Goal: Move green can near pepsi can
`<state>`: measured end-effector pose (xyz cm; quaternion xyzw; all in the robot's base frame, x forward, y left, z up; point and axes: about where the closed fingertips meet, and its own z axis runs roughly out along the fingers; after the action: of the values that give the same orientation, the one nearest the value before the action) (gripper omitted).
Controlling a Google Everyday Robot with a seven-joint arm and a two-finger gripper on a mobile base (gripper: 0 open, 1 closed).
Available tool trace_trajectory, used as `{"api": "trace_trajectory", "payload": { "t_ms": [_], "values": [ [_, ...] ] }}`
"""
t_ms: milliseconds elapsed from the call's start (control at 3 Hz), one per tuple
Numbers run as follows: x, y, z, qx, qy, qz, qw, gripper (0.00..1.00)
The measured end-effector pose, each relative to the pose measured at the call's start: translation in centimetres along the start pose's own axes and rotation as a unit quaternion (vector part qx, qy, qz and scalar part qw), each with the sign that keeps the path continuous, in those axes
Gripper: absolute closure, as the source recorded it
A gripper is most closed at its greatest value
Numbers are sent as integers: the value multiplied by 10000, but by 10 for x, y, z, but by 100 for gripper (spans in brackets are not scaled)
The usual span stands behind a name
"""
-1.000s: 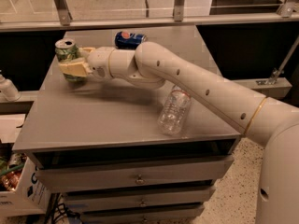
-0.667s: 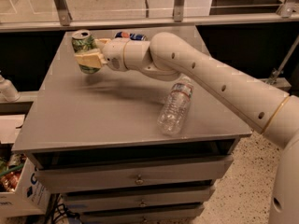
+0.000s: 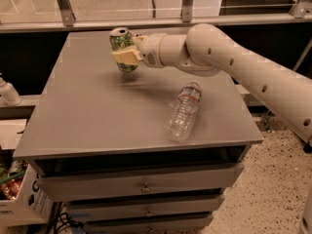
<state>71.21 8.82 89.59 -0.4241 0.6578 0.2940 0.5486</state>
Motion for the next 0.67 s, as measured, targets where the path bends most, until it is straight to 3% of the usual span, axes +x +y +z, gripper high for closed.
{"api": "trace_trajectory", "payload": {
  "t_ms": [333, 667],
  "values": [
    [23, -29, -36, 362, 69, 255, 9990, 100],
    [23, -29, -36, 361, 69, 255, 9990, 100]
  ]
}}
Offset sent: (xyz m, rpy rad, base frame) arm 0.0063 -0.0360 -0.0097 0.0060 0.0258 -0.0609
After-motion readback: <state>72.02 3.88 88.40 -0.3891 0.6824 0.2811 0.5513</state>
